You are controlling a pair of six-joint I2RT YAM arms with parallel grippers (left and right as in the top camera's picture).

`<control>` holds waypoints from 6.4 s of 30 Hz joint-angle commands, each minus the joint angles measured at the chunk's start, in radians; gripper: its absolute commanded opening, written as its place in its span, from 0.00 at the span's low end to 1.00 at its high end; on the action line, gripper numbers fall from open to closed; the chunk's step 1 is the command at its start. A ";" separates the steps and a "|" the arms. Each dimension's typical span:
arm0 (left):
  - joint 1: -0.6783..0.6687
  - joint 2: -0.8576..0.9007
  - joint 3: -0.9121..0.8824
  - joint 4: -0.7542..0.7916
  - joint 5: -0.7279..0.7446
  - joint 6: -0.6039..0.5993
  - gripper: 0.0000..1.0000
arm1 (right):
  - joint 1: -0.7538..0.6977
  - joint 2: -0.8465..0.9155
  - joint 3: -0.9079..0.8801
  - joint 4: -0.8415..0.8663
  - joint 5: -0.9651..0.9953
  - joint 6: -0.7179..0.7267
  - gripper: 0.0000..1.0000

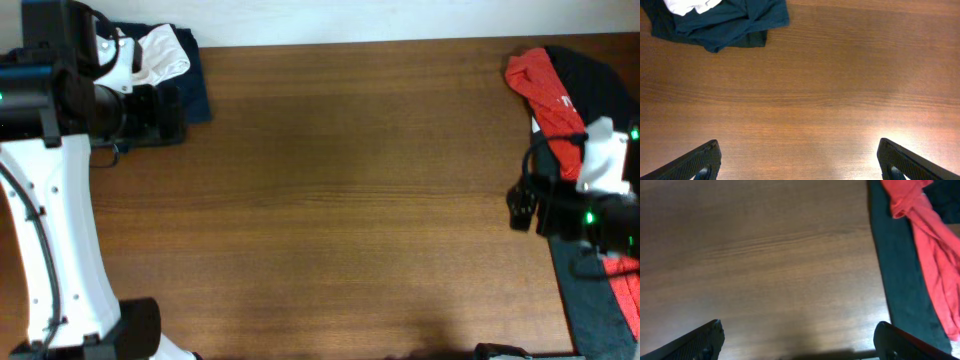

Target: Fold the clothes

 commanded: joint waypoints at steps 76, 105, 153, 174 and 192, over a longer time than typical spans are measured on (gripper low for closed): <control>-0.033 -0.308 -0.426 0.222 -0.037 -0.013 0.99 | 0.176 -1.195 -1.826 1.744 0.122 0.094 0.99; -0.033 -0.308 -0.426 0.222 -0.037 -0.013 0.99 | 0.159 -1.193 -1.826 1.601 0.119 0.094 0.99; -0.029 -1.756 -2.329 1.767 -0.089 -0.032 0.99 | 0.159 -1.193 -1.826 1.601 0.119 0.094 0.99; -0.027 -1.755 -2.329 1.601 -0.045 -0.146 0.99 | 0.159 -1.193 -1.826 1.601 0.119 0.094 0.99; -0.027 -1.755 -2.329 1.601 -0.045 -0.146 0.99 | 0.159 -1.193 -1.826 1.601 0.119 0.094 0.99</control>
